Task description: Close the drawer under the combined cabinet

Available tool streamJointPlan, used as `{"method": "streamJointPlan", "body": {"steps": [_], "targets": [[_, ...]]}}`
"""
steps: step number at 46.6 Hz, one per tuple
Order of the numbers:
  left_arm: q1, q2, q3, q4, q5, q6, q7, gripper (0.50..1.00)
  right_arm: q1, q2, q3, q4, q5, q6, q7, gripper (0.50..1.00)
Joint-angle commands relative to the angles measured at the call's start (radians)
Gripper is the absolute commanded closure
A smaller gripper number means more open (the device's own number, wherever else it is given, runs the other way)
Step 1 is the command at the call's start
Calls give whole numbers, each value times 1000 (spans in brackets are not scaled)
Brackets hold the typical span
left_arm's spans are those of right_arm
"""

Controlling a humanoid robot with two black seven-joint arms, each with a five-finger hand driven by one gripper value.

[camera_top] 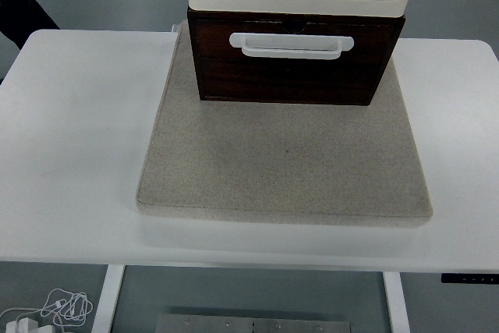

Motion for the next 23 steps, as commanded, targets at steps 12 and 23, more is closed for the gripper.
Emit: {"method": "streamJointPlan", "body": {"steps": [12,23], "targets": [[6,-11,14,374,-166,2,17,500,0,0,0,0,0,0,0,572],[76,-94,14,528,-175,-15,20,500,0,0,0,3,-2,8,2,572]]}}
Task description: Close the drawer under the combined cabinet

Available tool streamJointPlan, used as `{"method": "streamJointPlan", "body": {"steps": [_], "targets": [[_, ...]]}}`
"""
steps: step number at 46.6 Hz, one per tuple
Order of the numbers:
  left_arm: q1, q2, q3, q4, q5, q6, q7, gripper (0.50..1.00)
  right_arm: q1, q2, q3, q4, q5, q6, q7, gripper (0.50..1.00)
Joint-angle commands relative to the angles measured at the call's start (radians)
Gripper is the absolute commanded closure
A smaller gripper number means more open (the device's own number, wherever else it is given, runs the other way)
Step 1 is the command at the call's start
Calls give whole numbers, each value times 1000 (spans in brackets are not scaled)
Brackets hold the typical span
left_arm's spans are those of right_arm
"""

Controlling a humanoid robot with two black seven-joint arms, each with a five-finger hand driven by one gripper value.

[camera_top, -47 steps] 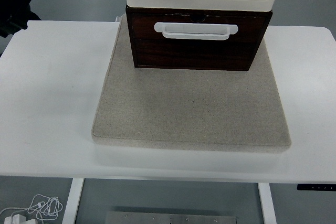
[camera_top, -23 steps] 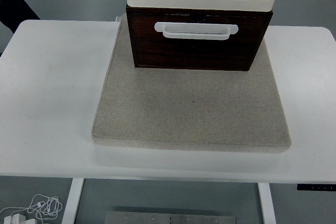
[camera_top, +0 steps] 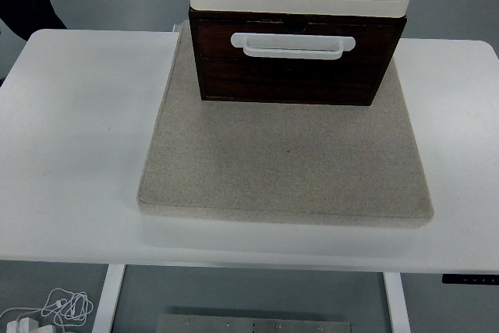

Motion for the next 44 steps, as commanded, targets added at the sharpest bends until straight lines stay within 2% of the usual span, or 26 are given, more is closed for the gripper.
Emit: {"method": "streamJointPlan", "body": {"steps": [1,10,23,44], "targets": [[39,-22,-2,14,-13,-2,1,500,0,0,1,0,-1,5,1,572],[122,-90,0,8,-114,-10,0,500,0,0,5,0,-1,7,1,572],[168,-165,0,20,-185,-151,-6,500,0,0,9,0,0,7,1,572],[183,-246,-11,34,-193,-145,-25,500,0,0,12,1,0,7,0,572]]}}
